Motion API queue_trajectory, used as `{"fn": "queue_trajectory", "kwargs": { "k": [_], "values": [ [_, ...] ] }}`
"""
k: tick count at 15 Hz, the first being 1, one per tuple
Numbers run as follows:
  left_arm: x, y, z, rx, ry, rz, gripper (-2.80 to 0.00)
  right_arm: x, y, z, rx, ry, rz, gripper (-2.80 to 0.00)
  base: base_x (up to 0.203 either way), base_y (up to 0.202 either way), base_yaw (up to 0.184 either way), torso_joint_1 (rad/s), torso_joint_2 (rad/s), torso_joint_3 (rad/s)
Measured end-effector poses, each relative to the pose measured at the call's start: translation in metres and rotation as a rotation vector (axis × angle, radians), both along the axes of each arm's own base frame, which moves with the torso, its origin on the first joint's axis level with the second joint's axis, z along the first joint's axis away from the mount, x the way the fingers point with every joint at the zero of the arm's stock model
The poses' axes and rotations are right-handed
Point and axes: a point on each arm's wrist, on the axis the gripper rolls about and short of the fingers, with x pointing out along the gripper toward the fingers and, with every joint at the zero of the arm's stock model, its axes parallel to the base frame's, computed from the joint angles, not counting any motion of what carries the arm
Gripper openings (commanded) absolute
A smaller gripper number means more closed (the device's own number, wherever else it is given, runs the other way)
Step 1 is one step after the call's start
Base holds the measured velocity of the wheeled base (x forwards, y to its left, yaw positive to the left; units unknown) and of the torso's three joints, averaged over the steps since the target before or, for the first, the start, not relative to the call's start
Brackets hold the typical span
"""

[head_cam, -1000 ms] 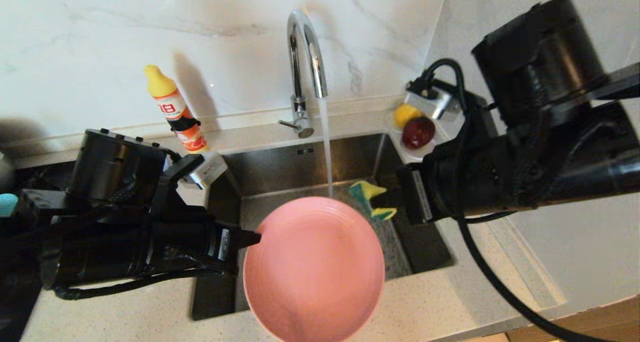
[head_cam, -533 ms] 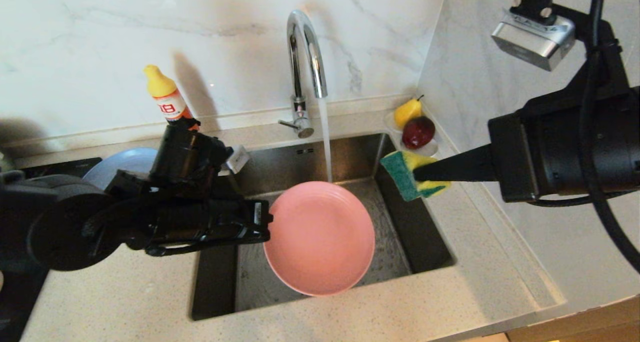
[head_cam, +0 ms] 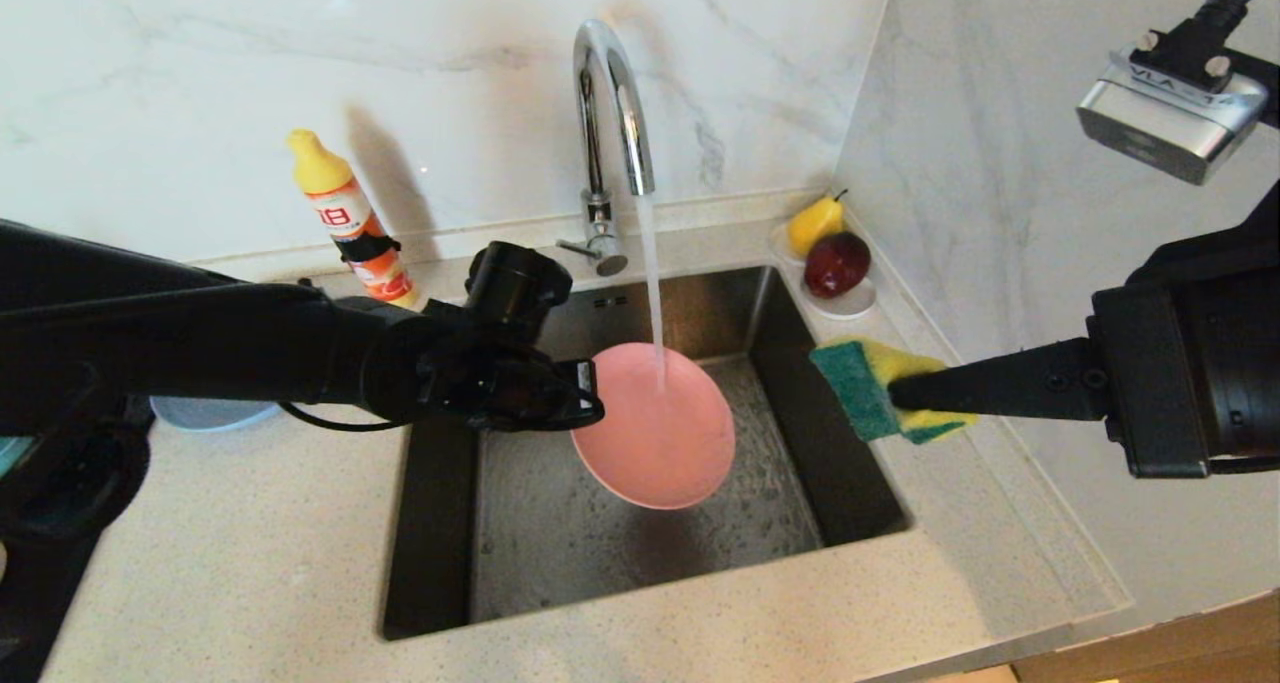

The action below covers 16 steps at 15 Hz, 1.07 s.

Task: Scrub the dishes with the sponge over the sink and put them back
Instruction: Rinse the plate

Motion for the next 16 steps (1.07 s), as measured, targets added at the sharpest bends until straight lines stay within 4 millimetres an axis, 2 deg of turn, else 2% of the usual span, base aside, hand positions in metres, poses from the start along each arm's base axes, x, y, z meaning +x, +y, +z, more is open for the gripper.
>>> {"fn": "queue_trajectory", "kwargs": {
  "k": [5, 10, 13, 16],
  "values": [
    [0.022, -0.018, -0.013, -0.007, 0.016, 0.007, -2.8, -0.002, -0.002, -0.01, -0.023, 0.024, 0.0, -2.8, 0.0, 0.0, 0.0, 0.0, 0.0, 0.0],
    [0.017, -0.035, -0.016, 0.002, 0.034, -0.035, -2.8, -0.002, -0.002, -0.019, -0.042, 0.049, -0.001, -2.8, 0.0, 0.0, 0.0, 0.0, 0.0, 0.0],
    [0.015, -0.03, -0.016, 0.013, 0.054, -0.023, -2.8, -0.003, -0.003, -0.018, -0.038, 0.045, -0.002, -2.8, 0.0, 0.0, 0.0, 0.0, 0.0, 0.0],
    [0.015, -0.007, -0.015, 0.023, 0.07, 0.026, -2.8, -0.003, -0.003, -0.018, -0.038, 0.044, -0.002, -2.8, 0.0, 0.0, 0.0, 0.0, 0.0, 0.0]
  ]
}}
